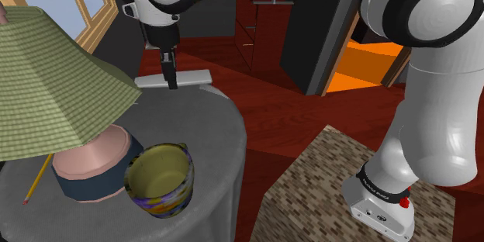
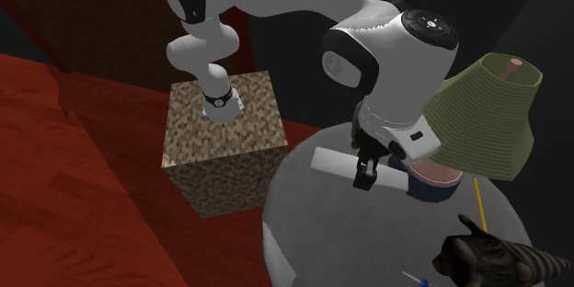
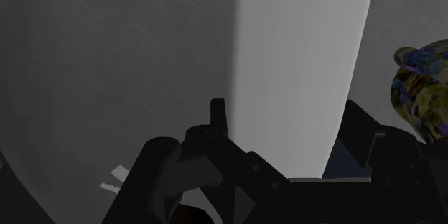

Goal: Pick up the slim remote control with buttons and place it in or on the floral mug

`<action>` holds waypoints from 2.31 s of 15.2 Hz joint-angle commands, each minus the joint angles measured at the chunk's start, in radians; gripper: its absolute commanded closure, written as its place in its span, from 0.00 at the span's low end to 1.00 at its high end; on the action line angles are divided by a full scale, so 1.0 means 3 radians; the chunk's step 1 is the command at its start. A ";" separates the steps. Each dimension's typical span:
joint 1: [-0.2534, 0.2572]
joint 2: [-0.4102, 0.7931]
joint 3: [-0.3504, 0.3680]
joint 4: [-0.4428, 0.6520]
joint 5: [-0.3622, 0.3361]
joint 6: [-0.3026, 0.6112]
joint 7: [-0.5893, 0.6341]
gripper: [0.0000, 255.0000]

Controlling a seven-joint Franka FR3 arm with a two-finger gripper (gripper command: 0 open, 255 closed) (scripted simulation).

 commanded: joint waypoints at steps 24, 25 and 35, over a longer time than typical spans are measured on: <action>0.0716 -0.0558 0.0437 -0.0785 0.0026 0.0197 0.1195 1.00; 0.0715 -0.0556 0.0435 -0.0827 0.0025 0.0241 0.1196 1.00; 0.0710 -0.0495 0.0423 -0.1184 -0.0007 0.0655 0.1222 1.00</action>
